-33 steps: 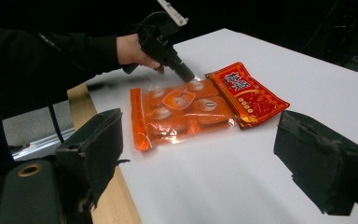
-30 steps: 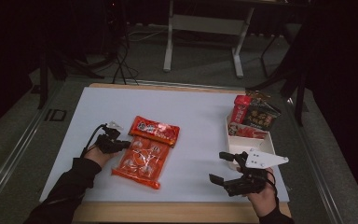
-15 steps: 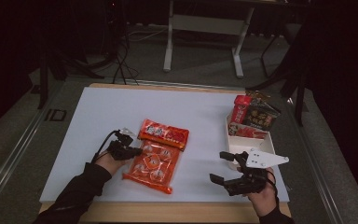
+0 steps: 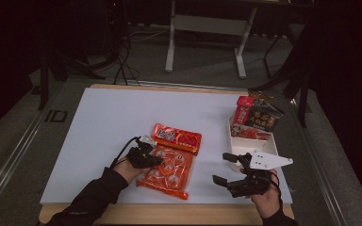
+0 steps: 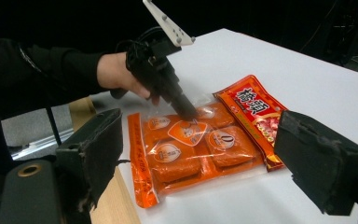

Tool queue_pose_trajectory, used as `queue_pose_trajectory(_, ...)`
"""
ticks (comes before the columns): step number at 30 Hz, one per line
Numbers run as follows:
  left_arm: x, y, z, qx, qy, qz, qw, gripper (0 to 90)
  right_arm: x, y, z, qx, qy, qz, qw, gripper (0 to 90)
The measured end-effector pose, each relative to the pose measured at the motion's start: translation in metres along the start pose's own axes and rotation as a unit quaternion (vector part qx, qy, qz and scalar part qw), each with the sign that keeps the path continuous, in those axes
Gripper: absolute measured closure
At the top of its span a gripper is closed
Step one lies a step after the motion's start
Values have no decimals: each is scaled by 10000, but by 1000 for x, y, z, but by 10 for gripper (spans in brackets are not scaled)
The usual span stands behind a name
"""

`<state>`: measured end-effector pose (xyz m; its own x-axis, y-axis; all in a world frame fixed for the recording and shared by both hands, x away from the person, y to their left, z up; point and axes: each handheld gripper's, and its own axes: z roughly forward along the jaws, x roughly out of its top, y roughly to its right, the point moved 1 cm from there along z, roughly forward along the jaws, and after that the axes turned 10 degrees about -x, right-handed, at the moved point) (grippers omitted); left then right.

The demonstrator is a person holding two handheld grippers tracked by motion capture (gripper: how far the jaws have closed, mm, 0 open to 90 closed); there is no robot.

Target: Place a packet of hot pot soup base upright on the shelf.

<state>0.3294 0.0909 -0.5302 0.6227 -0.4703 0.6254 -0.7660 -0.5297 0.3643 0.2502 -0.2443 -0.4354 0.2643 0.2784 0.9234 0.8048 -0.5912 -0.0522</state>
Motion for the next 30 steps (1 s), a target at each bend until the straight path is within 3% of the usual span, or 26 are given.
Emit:
queue_pose_trajectory(2, 2, 0, -1, 16, -45, 63, 10000, 900, 0, 0, 0, -12, -5, -24, 10000, 154)
queue_pose_trajectory(7, -3, -11, -12, 121, -89, -102, 9998, 900, -1, 0, -2, -13, -8, -25, 10000, 154)
queue_pose_trajectory(12, -12, -24, -22, 457, -140, -166, 9987, 900, -1, 0, 0, -14, -10, -7, 10000, 154)
queue_pose_trajectory(14, -16, -30, -22, 422, -248, -269, 9984, 900, 0, -1, 0, -19, -16, -34, 10000, 154)
queue_pose_trajectory(16, -19, -30, -22, 270, -195, -382, 9987, 900, 0, -2, -1, -18, -6, -55, 10000, 154)
queue_pose_trajectory(19, -22, -22, -21, 56, -369, -241, 9990, 900, 0, -1, -2, -21, 11, -35, 10000, 155)
queue_pose_trajectory(20, -22, -20, -20, 82, -399, -176, 9990, 900, 0, 0, -2, -19, 14, -23, 10000, 154)
queue_pose_trajectory(26, -22, -15, -18, 109, -402, -228, 9989, 900, 0, -1, 0, -6, -9, -56, 10000, 154)
queue_pose_trajectory(30, -18, -3, -8, -38, -442, -189, 9988, 900, 0, -1, -1, -13, -1, -55, 10000, 154)
